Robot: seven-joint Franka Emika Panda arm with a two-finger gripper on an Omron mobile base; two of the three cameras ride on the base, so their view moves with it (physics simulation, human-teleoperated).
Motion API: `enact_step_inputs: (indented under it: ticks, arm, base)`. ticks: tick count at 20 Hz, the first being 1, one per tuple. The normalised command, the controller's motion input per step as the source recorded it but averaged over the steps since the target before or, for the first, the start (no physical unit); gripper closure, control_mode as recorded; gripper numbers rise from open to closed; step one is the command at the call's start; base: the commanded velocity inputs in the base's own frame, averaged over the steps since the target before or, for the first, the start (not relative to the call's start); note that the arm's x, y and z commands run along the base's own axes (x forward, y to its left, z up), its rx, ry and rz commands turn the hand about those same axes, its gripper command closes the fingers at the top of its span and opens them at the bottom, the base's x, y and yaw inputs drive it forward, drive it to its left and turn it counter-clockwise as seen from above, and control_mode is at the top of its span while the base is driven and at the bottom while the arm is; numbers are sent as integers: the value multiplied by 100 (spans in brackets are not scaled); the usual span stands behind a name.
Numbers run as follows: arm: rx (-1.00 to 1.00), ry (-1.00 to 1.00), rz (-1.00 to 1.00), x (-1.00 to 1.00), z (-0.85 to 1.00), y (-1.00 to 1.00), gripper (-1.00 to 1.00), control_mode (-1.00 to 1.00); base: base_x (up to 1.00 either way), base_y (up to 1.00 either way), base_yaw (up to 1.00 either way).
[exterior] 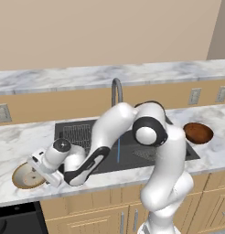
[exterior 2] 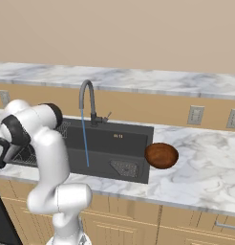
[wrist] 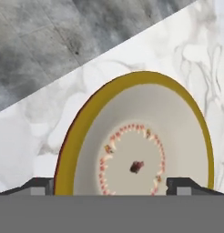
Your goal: Rinse each bowl for a few seconds and place them down in the sink or on the counter.
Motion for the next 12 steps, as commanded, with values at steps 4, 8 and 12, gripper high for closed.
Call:
enact_step_inputs:
  ticks: [4,8,12]
  arm:
    - [0,3,0,-11,23,-15,-100,-100]
    - [0,2,0,-16,30,-11,-100,-100]
    - [0,1,0,-12,44,-4,-100,-100]
  base:
    - [0,0,0]
    - [0,0,0]
    - [0,0,0]
